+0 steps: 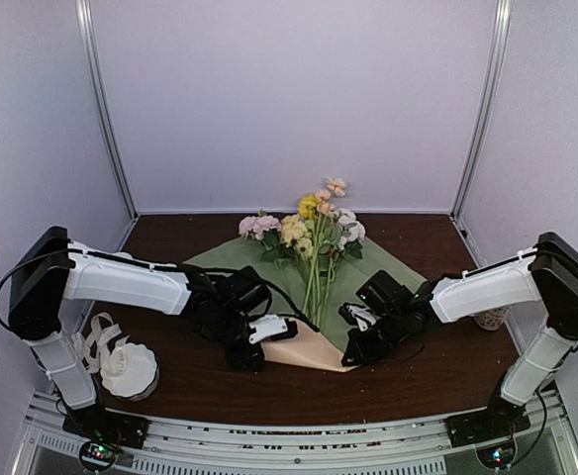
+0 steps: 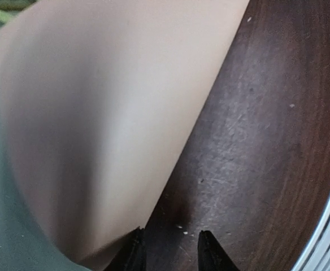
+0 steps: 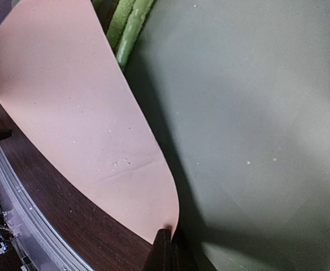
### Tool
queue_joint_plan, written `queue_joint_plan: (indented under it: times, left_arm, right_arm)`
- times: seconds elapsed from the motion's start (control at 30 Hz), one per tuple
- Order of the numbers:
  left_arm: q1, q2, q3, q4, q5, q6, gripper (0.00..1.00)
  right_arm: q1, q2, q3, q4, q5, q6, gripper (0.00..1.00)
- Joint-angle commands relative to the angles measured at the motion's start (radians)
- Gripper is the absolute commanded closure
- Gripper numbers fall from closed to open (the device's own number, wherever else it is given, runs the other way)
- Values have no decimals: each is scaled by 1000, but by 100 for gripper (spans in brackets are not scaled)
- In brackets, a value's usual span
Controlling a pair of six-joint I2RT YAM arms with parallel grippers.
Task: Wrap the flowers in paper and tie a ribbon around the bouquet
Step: Press the fold line of the 1/4-folded wrapping paper.
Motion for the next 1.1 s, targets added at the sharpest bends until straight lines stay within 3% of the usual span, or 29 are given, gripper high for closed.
queue_joint_plan:
  times: [0.0, 0.13, 0.47, 0.6, 0.77, 0.93, 1.07]
  left_arm:
    - [39, 120, 37, -46, -58, -23, 66]
    - [52, 131, 36, -52, -20, -29, 71]
    - [25, -64, 89, -57, 260, 6, 71]
    - [27, 32, 186, -45, 138, -8, 73]
    - [42, 209, 317, -186, 90, 60, 74]
    - [47, 272, 331, -291, 11, 150, 73]
    - [47, 291, 279, -263, 21, 114, 77]
  right_arm:
    - [-3, 6, 20, -51, 16, -37, 100]
    - [-3, -10, -2, -39, 16, -40, 100]
    - [-3, -25, -17, 4, 7, -27, 100]
    - [-3, -26, -30, 20, 6, -24, 100]
    - [-3, -38, -42, 44, 14, -20, 100]
    - [-5, -41, -40, 40, 32, -31, 100]
    - [-5, -37, -53, 40, 32, -32, 100]
